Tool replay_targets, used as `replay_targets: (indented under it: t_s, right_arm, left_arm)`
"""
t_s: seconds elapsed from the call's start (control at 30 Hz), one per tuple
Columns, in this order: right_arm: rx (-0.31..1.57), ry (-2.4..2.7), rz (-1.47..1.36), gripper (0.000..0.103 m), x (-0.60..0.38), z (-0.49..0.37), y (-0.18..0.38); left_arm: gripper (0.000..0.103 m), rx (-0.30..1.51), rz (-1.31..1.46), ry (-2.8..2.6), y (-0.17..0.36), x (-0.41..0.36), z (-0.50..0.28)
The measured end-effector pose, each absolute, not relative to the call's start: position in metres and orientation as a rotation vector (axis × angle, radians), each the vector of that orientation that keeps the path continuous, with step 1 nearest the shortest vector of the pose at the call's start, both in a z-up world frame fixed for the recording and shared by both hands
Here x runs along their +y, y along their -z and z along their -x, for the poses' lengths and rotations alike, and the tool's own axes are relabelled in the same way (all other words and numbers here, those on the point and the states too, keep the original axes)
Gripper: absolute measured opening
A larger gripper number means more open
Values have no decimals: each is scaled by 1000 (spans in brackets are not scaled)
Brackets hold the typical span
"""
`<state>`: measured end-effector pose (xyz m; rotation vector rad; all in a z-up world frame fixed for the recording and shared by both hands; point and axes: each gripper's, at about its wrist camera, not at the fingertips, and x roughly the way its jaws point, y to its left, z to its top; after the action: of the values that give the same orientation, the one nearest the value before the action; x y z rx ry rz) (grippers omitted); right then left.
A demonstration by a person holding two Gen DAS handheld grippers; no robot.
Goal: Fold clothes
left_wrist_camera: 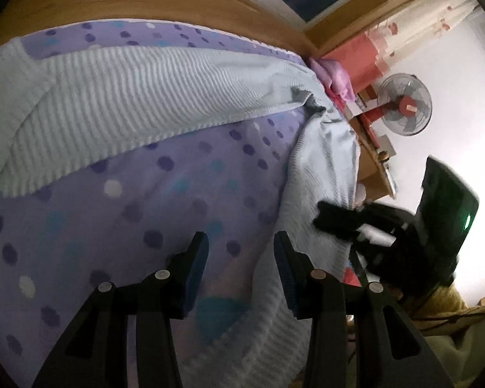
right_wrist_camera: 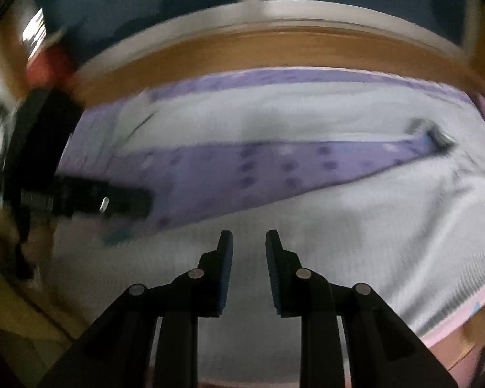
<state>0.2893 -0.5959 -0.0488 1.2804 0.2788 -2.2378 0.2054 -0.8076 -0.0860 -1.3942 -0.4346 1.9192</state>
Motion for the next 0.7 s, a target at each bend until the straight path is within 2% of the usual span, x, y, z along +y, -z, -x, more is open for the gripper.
replay_targets:
  t_s: [0.07,0.13,0.37,0.47,0.7]
  right_arm:
    - [367,2200,-1309,22,-614,-296,64]
    - [370,2259,-1237,23,-623,-295,66]
    - [163,2298,-1266,23,-616,-280,64]
    - [139,2307,-1286,23,-602,-293,59]
    - [234,2285,-1324,23,-576,-346,63]
  left_arm:
    - [42,-444,1384,-1915,86,-813,-212]
    - [42,-445,1387,-1922,89,-816,-220]
    - [42,-491,1395,-1907,95,-831,-242]
    - [42,-473,1397,-1926,92,-837,-246]
    - [42,-541,1406,-2088,84,-874,-268]
